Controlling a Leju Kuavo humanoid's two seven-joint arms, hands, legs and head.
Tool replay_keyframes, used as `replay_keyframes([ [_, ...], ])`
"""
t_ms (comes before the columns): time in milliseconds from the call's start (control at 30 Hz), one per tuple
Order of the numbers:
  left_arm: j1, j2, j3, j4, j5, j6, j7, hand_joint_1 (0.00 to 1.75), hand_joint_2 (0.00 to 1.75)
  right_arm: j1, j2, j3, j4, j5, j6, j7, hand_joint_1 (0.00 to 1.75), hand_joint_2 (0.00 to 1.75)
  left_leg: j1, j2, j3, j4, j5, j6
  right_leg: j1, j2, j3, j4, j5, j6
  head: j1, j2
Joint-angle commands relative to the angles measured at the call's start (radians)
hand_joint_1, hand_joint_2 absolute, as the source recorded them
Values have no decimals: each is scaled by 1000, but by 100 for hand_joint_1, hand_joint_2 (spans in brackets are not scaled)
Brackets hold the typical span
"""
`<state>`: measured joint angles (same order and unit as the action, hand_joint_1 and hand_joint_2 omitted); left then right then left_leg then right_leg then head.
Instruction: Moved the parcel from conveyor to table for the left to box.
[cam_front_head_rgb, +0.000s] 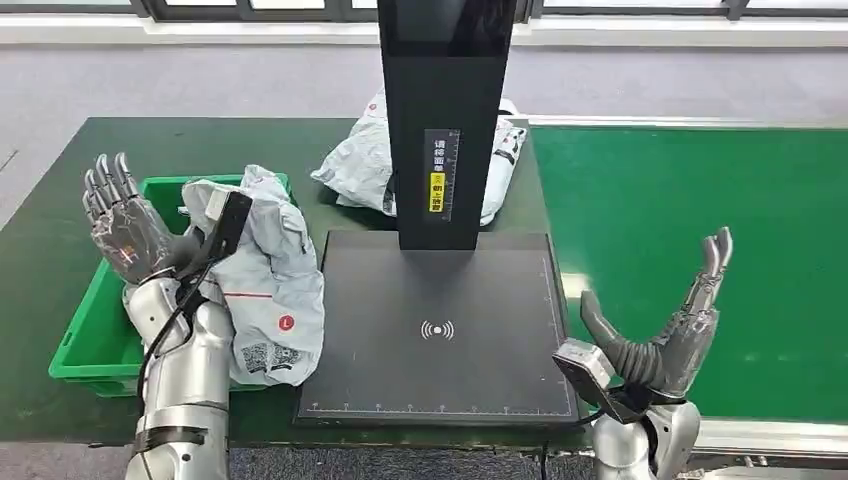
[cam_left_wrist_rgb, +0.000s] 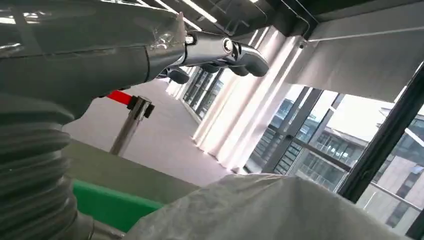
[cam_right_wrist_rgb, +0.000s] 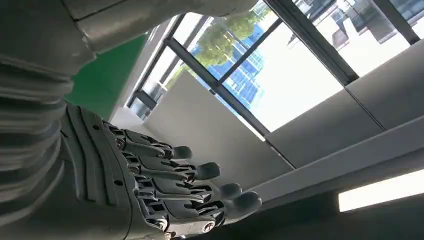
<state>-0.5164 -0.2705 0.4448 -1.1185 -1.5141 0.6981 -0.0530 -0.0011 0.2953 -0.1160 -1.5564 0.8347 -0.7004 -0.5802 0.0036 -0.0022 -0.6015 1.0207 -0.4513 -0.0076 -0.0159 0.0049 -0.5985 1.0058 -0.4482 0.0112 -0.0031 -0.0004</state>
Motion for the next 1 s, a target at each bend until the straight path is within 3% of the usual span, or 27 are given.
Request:
replay_keyframes([
  [33, -9, 35, 7, 20, -57, 0, 91, 0, 175, 33, 54, 2, 62, 20, 2, 20, 0, 175, 1, 1, 3, -2, 0, -1, 1, 0, 3, -2, 0, -1, 0, 0],
  [133, 27, 60, -50, -5, -57, 0, 153, 0, 175, 36, 54, -2, 61, 20, 2, 26, 0, 175, 1, 0, 3, -2, 0, -1, 1, 0, 3, -2, 0, -1, 0, 0],
  [400, 40, 52, -52, -29, -56, 0, 144, 0, 175, 38, 54, -3, 60, 22, 2, 27, 0, 175, 1, 0, 3, -2, 0, -1, 2, -1, 3, -2, 0, -1, 0, 0],
  [567, 131, -78, 107, -323, 96, 0, -145, 0, 175, 37, 54, -26, 70, 25, 2, 23, 0, 175, 2, 3, 5, -3, -1, 0, 2, 2, 5, -4, -1, -1, 0, 0],
  [600, 146, -79, 131, -359, 168, 0, -207, 0, 175, 38, 54, -36, 68, 26, 2, 23, 0, 175, 2, 3, 3, -1, -2, 0, 2, 2, 3, -2, -1, -1, 0, 0],
  [1000, 173, -79, 131, -400, 214, 0, -230, 0, 175, 42, 54, -45, 63, 16, 2, 17, 0, 175, 1, 0, 4, -3, -1, -1, 1, -1, 3, -3, -1, -2, 0, 0],
])
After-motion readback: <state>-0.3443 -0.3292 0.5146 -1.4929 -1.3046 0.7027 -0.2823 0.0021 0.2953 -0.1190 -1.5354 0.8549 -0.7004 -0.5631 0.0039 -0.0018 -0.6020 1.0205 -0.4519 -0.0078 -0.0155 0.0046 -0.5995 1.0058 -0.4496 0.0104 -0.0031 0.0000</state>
